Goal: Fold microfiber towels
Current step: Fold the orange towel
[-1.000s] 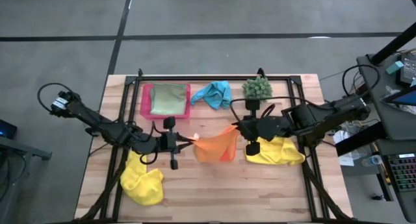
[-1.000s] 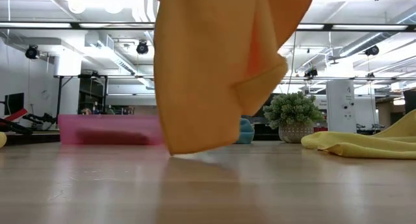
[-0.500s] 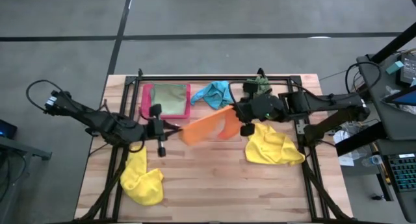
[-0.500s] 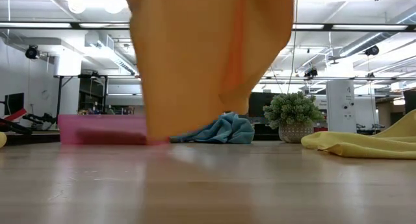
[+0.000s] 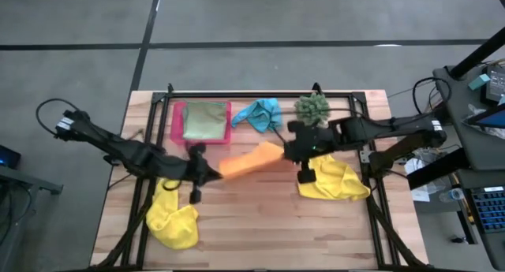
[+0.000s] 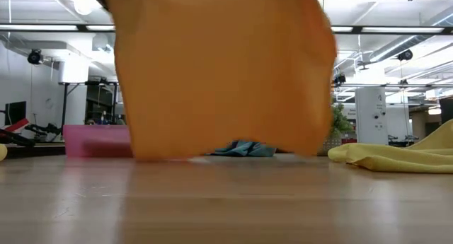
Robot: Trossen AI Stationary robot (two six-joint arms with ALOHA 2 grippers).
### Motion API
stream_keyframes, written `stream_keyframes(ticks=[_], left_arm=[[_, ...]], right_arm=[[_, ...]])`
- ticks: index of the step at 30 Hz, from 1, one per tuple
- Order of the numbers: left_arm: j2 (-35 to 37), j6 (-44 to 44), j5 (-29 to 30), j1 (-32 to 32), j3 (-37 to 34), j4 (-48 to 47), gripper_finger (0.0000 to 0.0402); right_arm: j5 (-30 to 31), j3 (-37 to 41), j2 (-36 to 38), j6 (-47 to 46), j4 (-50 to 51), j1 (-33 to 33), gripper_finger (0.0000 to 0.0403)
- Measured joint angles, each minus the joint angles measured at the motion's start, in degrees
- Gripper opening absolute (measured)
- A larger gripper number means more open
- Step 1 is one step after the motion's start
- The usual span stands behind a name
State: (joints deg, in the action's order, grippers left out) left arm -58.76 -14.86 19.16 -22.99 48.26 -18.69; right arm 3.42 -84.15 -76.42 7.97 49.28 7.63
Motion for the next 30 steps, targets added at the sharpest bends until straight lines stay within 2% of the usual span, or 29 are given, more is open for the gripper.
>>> stream_keyframes(ticks=[4, 10, 16, 22, 27, 30], left_arm=[[-7.45, -4.10, -5.19, -0.72, -0.68, 1.41, 0.0000], [-20.03, -7.44, -9.63, -1.72, -0.95, 7.17, 0.0000], [-30.54, -10.68, -11.87, -1.75, -0.95, 10.18, 0.0000], [-37.06, -12.84, -13.29, -1.76, -0.87, 13.33, 0.0000], [-38.30, -13.31, -15.66, -1.77, -0.92, 14.17, 0.0002], [-38.09, -13.30, -15.72, -1.79, -0.96, 14.18, 0.0022]], right_arm=[[-5.45, 6.34, -0.52, -3.86, -2.87, 2.68, 0.0008], [-5.94, 18.75, -1.25, -8.61, -13.04, 6.52, 0.0008], [-7.81, 28.23, -2.30, -14.41, -21.69, 7.64, 0.0008], [-8.15, 31.55, -4.33, -18.60, -22.75, 7.64, 0.0008], [-8.39, 31.78, -6.11, -18.60, -23.54, 7.72, 0.0012], [-8.41, 31.55, -6.98, -18.60, -23.47, 7.72, 0.0030]])
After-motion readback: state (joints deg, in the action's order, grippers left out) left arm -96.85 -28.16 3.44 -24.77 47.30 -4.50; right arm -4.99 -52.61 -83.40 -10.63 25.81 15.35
